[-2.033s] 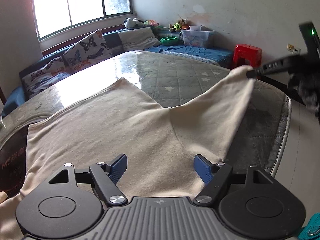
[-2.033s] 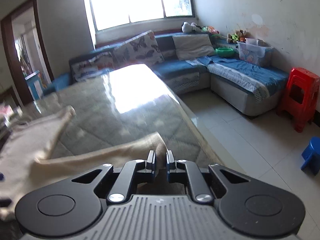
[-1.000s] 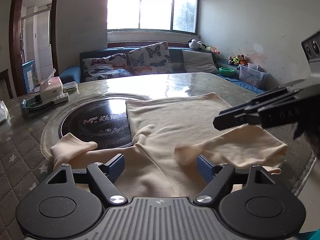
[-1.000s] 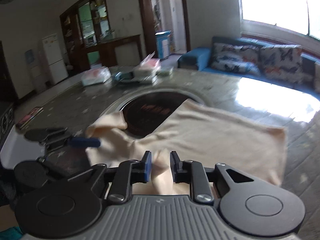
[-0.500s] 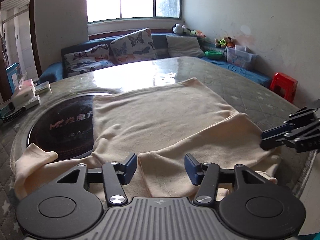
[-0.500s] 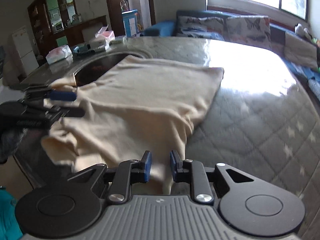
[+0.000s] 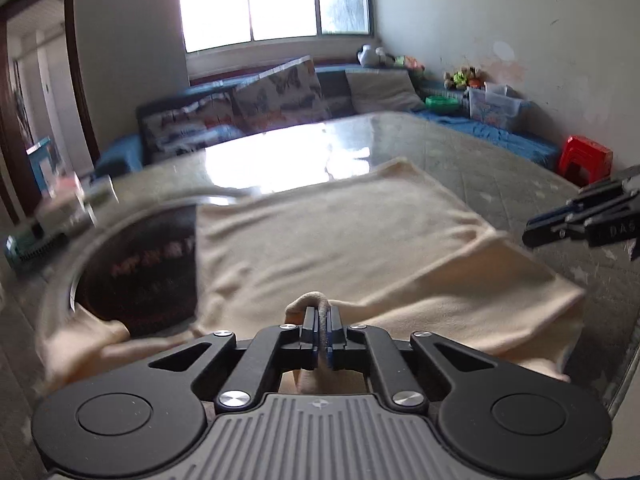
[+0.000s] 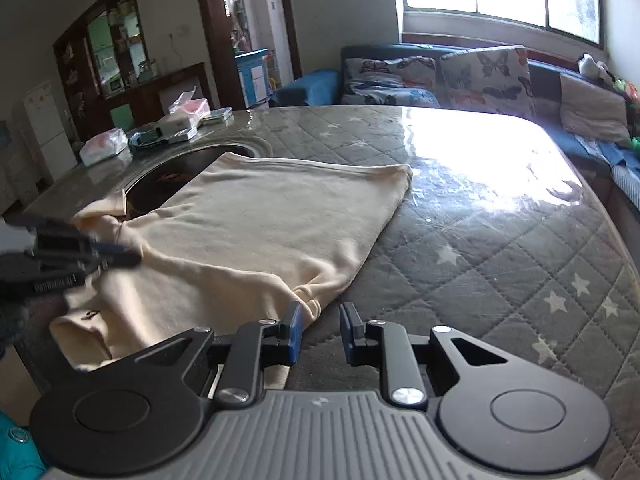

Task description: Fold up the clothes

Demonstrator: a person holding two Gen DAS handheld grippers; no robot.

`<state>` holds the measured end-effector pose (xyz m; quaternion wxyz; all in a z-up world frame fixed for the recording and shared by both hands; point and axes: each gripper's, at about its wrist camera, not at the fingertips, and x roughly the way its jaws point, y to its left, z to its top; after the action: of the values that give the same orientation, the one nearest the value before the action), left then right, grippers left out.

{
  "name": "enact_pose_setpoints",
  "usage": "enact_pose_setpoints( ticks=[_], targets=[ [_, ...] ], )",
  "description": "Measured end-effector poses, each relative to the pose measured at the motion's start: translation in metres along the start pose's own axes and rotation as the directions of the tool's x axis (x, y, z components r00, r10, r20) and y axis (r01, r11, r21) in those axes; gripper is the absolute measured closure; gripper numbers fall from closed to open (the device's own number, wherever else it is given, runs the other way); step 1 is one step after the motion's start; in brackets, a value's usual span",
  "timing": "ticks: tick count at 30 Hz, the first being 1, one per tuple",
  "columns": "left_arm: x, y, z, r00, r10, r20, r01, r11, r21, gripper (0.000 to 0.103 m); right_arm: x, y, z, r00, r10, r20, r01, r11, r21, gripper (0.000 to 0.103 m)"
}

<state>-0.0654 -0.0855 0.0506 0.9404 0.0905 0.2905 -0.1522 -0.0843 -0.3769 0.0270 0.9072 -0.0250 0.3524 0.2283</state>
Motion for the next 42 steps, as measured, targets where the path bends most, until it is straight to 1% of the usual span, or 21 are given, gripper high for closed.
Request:
enact_pose_setpoints(
  ticks=[2,5,10,12,14,17,19,22,25,27,31,34,36,40,42],
  targets=[
    [-0.009,0.000,0.009,0.999,0.004,0.041,-0.004,1.000,0.007,0.099,-0.002,0.002,0.001,1.000,0.005,0.011,-0.005,1.000,-0.026,0.083],
    [-0.014,0.002,0.017,0.998,-0.002,0.061,0.002,1.000,0.008,0.099,0.001,0.007,0.003,1.000,0.005,0.022,-0.004,0.997,-0.075,0.083],
    [-0.007,-0.005,0.015,0.999,0.002,0.035,-0.003,1.000,0.030,0.099,0.011,0.017,0.003,0.999,0.023,0.031,-0.018,0.991,-0.136,0.083],
    [-0.004,-0.004,0.012,1.000,0.017,0.017,-0.017,0.999,0.028,0.098,0.017,0.022,0.001,0.999,0.023,0.026,-0.019,0.986,-0.164,0.084],
    [0.001,0.000,0.007,0.999,0.039,-0.013,-0.038,0.999,0.027,0.095,0.023,0.022,-0.002,1.000,0.003,0.009,-0.001,0.985,-0.172,0.084],
    [0.006,0.006,-0.002,0.996,0.062,-0.057,-0.061,0.998,0.026,0.094,0.019,0.021,-0.002,1.000,-0.004,0.015,0.006,0.986,-0.167,0.084],
    [0.004,0.009,-0.007,0.996,0.065,-0.064,-0.063,0.998,0.026,0.094,0.015,0.023,0.000,1.000,-0.007,0.022,0.011,0.984,-0.177,0.084],
    [-0.002,0.009,-0.009,0.997,0.068,-0.048,-0.067,0.997,0.026,0.092,0.006,0.031,0.004,0.999,0.004,0.039,0.004,0.978,-0.207,0.084],
    [-0.004,0.011,-0.012,0.997,0.065,-0.041,-0.064,0.998,0.016,0.092,0.008,0.040,0.007,0.999,0.036,0.026,-0.029,0.973,-0.231,0.084],
    [-0.004,0.013,-0.014,0.998,0.050,-0.040,-0.050,0.999,0.005,0.092,0.013,0.045,0.006,0.999,0.037,0.007,-0.034,0.968,-0.247,0.084],
    [-0.001,0.012,-0.023,0.998,0.025,-0.052,-0.024,0.999,0.020,0.092,0.021,0.059,0.006,0.998,0.055,-0.031,-0.062,0.962,-0.267,0.084],
    [0.004,0.017,-0.031,0.997,0.014,-0.080,-0.014,1.000,-0.001,0.092,0.027,0.071,0.009,0.995,0.081,-0.052,-0.093,0.954,-0.286,0.084],
    [0.000,0.023,-0.033,0.998,0.005,-0.068,-0.006,1.000,-0.020,0.090,0.033,0.080,0.010,0.993,0.096,-0.071,-0.113,0.946,-0.303,0.084],
    [-0.013,0.043,-0.032,0.998,0.046,-0.034,-0.048,0.997,-0.061,0.089,0.046,0.102,0.012,0.985,0.135,-0.110,-0.165,0.924,-0.344,0.084],
    [-0.017,0.056,-0.032,0.995,0.098,-0.025,-0.100,0.992,-0.080,0.087,0.052,0.113,0.015,0.981,0.155,-0.121,-0.189,0.912,-0.364,0.084]
  ],
)
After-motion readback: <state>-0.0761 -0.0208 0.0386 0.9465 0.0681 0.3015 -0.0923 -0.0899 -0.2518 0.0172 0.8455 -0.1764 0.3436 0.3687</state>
